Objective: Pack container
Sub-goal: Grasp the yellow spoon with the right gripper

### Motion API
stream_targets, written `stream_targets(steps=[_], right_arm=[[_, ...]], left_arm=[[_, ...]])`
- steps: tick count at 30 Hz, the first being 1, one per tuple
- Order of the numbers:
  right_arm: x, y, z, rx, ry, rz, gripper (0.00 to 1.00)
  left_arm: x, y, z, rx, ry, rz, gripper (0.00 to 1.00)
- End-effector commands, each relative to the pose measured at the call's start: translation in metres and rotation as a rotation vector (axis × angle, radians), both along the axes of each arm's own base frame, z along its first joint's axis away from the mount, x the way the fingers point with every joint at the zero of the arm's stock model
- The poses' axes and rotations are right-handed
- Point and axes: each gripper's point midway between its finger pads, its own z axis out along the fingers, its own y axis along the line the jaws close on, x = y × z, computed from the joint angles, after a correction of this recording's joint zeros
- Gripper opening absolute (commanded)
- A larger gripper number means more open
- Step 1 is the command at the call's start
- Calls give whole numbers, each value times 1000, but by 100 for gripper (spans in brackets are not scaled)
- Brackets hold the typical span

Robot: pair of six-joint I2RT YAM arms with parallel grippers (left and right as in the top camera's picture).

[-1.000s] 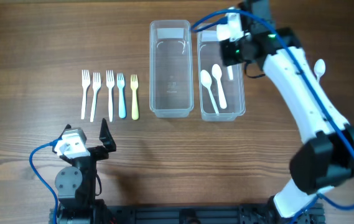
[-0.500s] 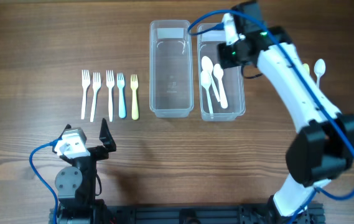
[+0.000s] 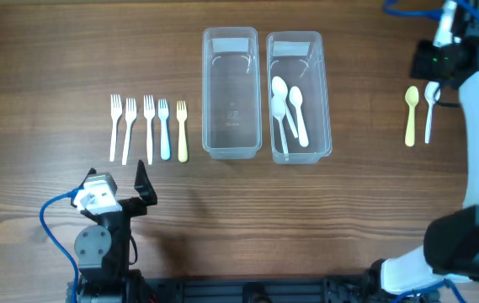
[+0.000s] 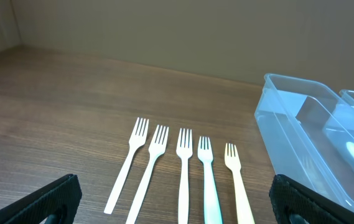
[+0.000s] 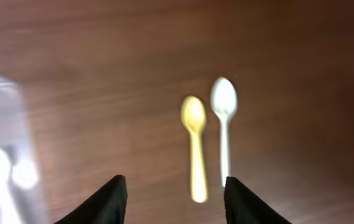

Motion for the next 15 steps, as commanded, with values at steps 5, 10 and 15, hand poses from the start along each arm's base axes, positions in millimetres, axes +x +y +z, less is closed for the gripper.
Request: stream_targets(steps=[5, 10, 15], right_arm=[[-9, -59, -92, 59, 197, -92, 50], [-5, -62, -137, 88, 280, -65, 48], [-5, -56, -175, 137, 347, -52, 48]], left_arm=[[0, 1, -1, 19, -3, 2, 100], [0, 1, -1, 19, -3, 2, 100], [0, 1, -1, 19, -3, 2, 100]])
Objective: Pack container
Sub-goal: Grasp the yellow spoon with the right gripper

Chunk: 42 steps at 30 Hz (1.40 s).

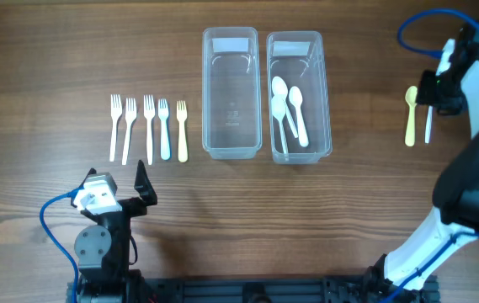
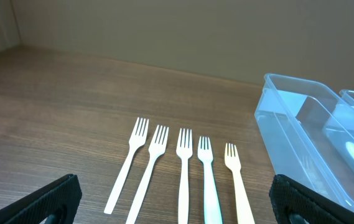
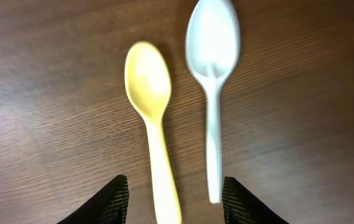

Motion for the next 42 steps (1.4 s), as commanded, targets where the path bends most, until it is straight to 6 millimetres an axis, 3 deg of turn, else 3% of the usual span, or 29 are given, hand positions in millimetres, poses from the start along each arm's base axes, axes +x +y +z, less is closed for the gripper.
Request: stream_targets(steps=[1, 18, 21, 24, 27, 30, 34, 35, 38, 42], right_arm=[[1, 11, -26, 63, 34, 42, 48], [-17, 23, -87, 117, 107, 60, 44], [-17, 23, -87, 118, 106, 58, 31], [-18, 23, -87, 120, 108, 47, 5], [-20, 24, -83, 128, 115, 12, 4], [-14, 23, -67, 122, 87, -4, 4], [10, 27, -19, 86, -20, 21, 4], [20, 33, 1, 79, -69, 36, 4], [39, 56, 51, 87, -195, 100, 4], [51, 106, 122, 79, -364, 213, 4]], left_arm=[[0, 1, -1, 19, -3, 2, 100], [0, 1, -1, 19, -3, 2, 100], [0, 1, -1, 19, -3, 2, 100], [0, 1, 0, 19, -3, 2, 100], [0, 1, -1, 19, -3, 2, 100], [0, 1, -1, 19, -3, 2, 100], [0, 1, -1, 19, -3, 2, 100], [0, 1, -1, 19, -3, 2, 100], [0, 1, -1, 19, -3, 2, 100], [0, 1, -1, 19, -3, 2, 100]])
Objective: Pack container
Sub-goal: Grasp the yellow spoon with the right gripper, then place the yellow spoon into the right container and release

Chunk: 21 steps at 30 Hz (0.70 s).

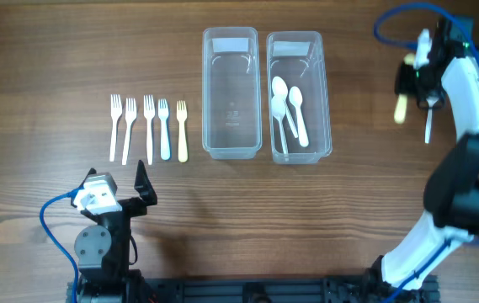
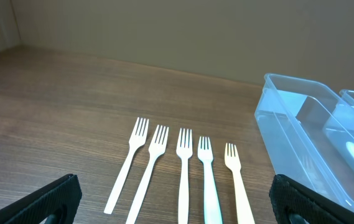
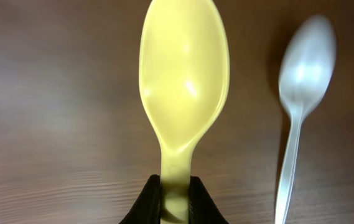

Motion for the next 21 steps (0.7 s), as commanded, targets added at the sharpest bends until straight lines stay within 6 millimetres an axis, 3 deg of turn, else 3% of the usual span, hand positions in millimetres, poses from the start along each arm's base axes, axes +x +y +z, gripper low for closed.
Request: stream_targets(steps=[1, 5, 8, 15, 21], right_arm=[[15, 61, 102, 18, -251, 113, 4], [6, 123, 133, 28, -316, 245, 4], [-2, 160, 133, 42, -302, 326, 4], [-7, 210, 97, 79, -216, 394, 4], [-6, 223, 46, 82, -102, 410, 6]], left_arm=[[0, 1, 0, 19, -3, 2, 100], [0, 1, -1, 19, -3, 2, 100], [0, 1, -1, 19, -3, 2, 100], [0, 1, -1, 19, -3, 2, 100], [0, 1, -1, 19, -3, 2, 100]])
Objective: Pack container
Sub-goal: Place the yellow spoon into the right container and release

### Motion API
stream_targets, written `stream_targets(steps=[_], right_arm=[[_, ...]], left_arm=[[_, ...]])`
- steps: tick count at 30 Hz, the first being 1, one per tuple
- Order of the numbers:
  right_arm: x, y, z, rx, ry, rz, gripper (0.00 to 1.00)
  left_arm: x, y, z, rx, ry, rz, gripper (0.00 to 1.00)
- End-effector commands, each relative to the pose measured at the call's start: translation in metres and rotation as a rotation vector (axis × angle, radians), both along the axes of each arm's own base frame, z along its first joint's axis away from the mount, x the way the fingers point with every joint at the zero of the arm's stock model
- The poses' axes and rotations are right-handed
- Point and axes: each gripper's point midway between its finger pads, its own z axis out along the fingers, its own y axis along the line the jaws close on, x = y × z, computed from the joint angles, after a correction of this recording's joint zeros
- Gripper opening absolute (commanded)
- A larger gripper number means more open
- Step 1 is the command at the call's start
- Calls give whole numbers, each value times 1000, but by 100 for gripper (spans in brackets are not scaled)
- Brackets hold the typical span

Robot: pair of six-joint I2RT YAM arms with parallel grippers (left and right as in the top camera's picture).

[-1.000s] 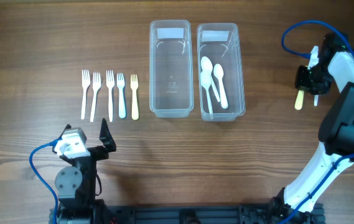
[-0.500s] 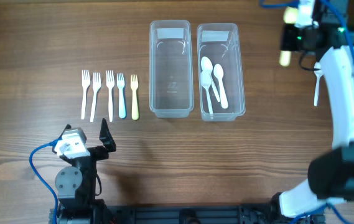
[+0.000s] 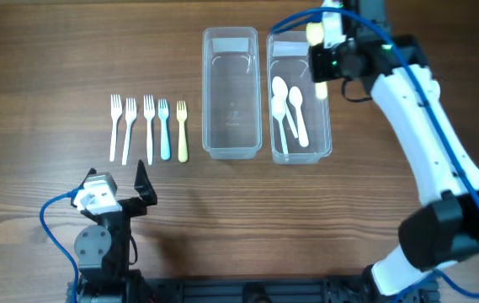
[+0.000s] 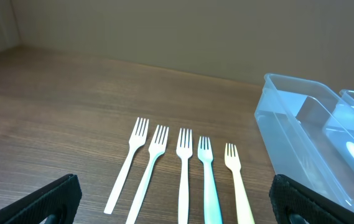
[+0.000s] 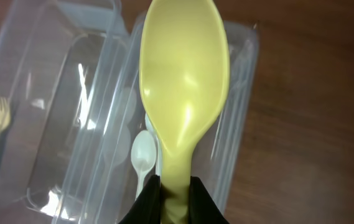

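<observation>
My right gripper (image 5: 175,193) is shut on the handle of a yellow spoon (image 5: 184,74), held above the right clear container (image 5: 242,130). From overhead the yellow spoon (image 3: 314,34) and right gripper (image 3: 323,61) hang over the far half of that container (image 3: 327,126). Three white spoons (image 3: 288,114) lie inside it. The left clear container (image 3: 207,101) holds nothing. Several forks (image 3: 148,124) lie in a row to its left. My left gripper (image 4: 177,208) stands open near the table's front, short of the forks (image 4: 183,168).
The wooden table (image 3: 54,50) stretches around the two containers. My right arm (image 3: 428,143) reaches across the table's right side from the front. A blue cable (image 3: 50,219) loops beside the left arm's base.
My right gripper, still shut on the yellow spoon, has moved left from the table's right side to over the right container. The left arm has not moved.
My right gripper was open above a yellow and a white spoon lying at the table's right. Then it was lower over them, still open. Then it was shut on the yellow spoon, and now holds it over the container with the white spoons.
</observation>
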Motion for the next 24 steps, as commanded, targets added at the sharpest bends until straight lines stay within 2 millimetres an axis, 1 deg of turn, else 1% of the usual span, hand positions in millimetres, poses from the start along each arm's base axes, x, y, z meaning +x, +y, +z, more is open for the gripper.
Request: stream_targets(steps=[1, 4, 6, 8, 9, 10, 12, 15, 16, 17, 19, 20, 21, 22, 24], right_arm=[[0, 7, -50, -2, 120, -21, 7], [-1, 9, -75, -6, 180, -16, 8], [-2, 13, -87, 3, 214, -6, 10], [-3, 15, -93, 7, 231, -1, 20], [-3, 15, -93, 7, 231, -1, 30], [-3, 15, -93, 6, 228, 3, 33], [0, 15, -84, 7, 205, 12, 36], [6, 16, -55, 16, 134, 22, 40], [9, 12, -42, 14, 106, 3, 40], [11, 5, -28, 11, 77, -37, 40], [14, -14, 1, 11, 22, -127, 47], [14, -23, 13, 8, -3, -149, 48], [14, -34, 24, 4, -27, -173, 52], [13, -47, 34, -5, -49, -204, 56], [9, -80, 49, -38, -81, -279, 61]], left_arm=[[0, 1, -1, 19, -3, 2, 100], [0, 1, -1, 19, -3, 2, 100], [0, 1, -1, 19, -3, 2, 100], [0, 1, -1, 19, -3, 2, 100], [0, 1, -1, 19, -3, 2, 100], [0, 1, -1, 19, -3, 2, 100], [0, 1, -1, 19, -3, 2, 100], [0, 1, -1, 19, -3, 2, 100], [0, 1, 0, 19, -3, 2, 100], [0, 1, -1, 19, -3, 2, 100], [0, 1, -1, 19, -3, 2, 100], [0, 1, -1, 19, -3, 2, 100], [0, 1, -1, 19, -3, 2, 100], [0, 1, -1, 19, -3, 2, 100], [0, 1, -1, 19, -3, 2, 100]])
